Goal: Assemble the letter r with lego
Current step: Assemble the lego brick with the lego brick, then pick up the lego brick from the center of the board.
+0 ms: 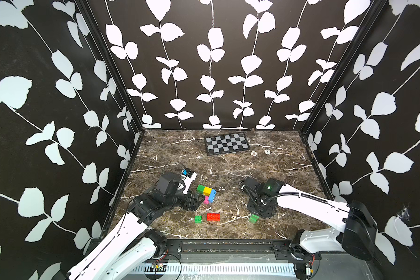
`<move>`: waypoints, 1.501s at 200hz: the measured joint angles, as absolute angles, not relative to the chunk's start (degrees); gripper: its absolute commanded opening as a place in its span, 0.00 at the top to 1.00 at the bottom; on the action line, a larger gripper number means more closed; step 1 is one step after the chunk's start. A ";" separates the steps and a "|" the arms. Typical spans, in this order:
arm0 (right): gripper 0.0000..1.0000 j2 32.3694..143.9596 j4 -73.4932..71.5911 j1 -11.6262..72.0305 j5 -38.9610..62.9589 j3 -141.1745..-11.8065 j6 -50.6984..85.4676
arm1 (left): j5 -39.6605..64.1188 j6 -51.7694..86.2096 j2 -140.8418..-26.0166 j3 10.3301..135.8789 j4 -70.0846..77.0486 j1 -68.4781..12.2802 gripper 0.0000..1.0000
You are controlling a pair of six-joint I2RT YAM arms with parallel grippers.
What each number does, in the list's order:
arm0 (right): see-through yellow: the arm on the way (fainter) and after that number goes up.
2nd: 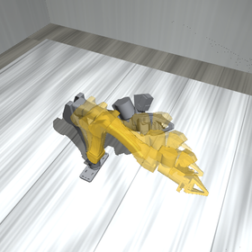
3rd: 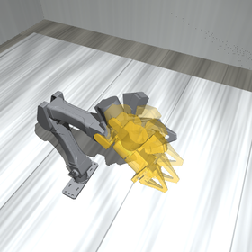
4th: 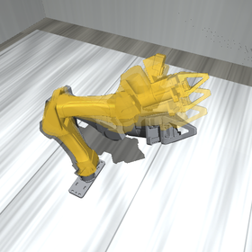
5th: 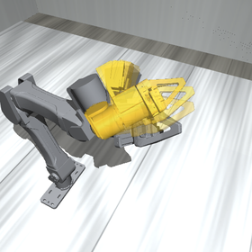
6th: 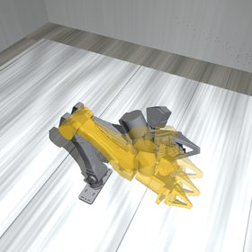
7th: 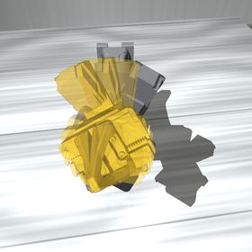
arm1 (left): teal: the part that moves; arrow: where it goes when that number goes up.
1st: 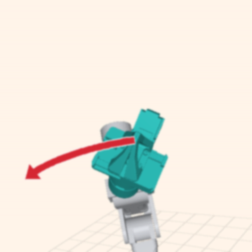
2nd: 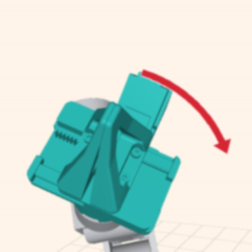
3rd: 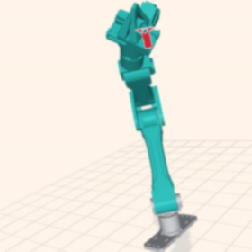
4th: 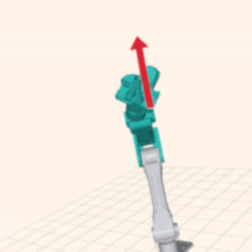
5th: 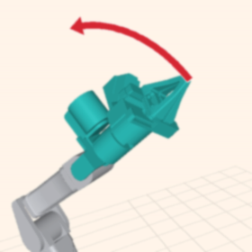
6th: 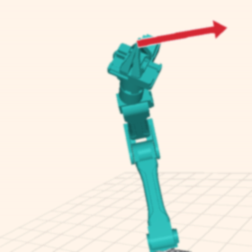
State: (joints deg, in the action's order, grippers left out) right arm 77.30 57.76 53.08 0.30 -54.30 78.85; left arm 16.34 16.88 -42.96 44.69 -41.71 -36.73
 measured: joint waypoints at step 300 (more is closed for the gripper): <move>1.00 84.40 57.52 50.81 -1.39 -56.29 69.97 | 17.21 16.86 -44.58 44.62 -41.63 -36.73 0.21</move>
State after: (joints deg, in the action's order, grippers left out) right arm 84.40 57.52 50.81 -1.39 -56.29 69.97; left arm 17.21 16.86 -44.58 44.62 -41.63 -36.73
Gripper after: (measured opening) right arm 0.319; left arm 0.785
